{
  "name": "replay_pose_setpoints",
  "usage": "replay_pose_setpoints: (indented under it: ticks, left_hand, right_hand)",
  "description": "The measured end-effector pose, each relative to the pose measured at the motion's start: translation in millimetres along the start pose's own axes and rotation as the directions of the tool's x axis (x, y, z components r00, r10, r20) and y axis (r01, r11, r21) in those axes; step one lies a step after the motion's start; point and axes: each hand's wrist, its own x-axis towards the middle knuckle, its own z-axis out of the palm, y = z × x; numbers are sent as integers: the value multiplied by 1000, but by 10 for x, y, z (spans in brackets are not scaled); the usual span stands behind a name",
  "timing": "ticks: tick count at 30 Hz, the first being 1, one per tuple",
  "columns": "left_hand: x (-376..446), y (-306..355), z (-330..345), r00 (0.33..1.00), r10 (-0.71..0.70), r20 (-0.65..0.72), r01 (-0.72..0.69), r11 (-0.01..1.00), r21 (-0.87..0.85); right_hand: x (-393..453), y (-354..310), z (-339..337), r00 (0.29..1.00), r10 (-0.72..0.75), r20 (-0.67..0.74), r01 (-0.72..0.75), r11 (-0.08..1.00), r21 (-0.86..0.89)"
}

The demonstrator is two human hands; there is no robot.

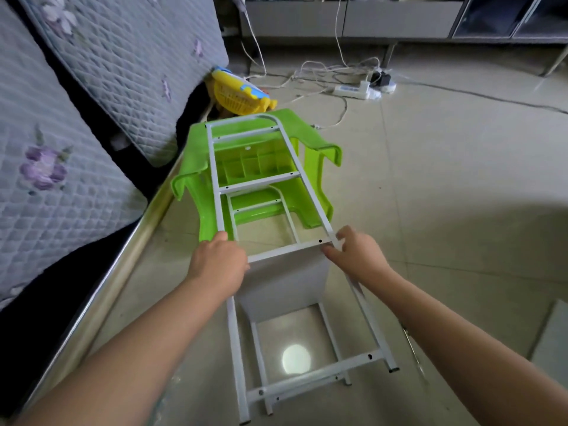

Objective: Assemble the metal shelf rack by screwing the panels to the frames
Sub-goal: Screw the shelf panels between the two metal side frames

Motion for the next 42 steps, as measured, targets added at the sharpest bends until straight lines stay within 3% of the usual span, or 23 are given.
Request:
replay_pose_setpoints:
  ticks: [4, 9, 17, 24, 28, 35, 39, 42]
  left_hand:
    - [-20, -22, 52, 997, -73, 30, 76, 994, -83]
    - [-67, 154, -105, 998, 55, -30, -56, 998, -20]
    - [48, 410, 137, 959, 185, -214, -240, 932, -271]
    - [34, 264, 172, 879, 282, -384, -377, 904, -200]
    - [20, 260, 190, 950, 223, -217, -284, 908, -308]
    - [3, 269, 139, 972, 217, -95, -236, 911, -338]
    - [-8, 260, 165, 965, 214, -153, -253, 914, -318]
    - [-23, 227, 207, 930, 214, -299, -312, 889, -336]
  right_hand:
    - [5, 77, 29, 999, -19, -35, 23, 994, 105]
    - [-101, 146, 60, 999, -18, -50, 26, 985, 171]
    - [-160, 202, 89, 999, -19, -28, 24, 974, 227]
    - [-154, 218, 87, 1000, -12, -28, 17, 976, 219]
    - [-158, 205, 87, 999, -16, -45, 25, 978, 207]
    - [-163, 185, 70, 999, -17, -35, 23, 986, 165]
    - [-174, 163, 54, 1000, -15, -20, 18, 988, 152]
    - [-184, 158, 52, 1000, -13, -20, 16, 988, 153]
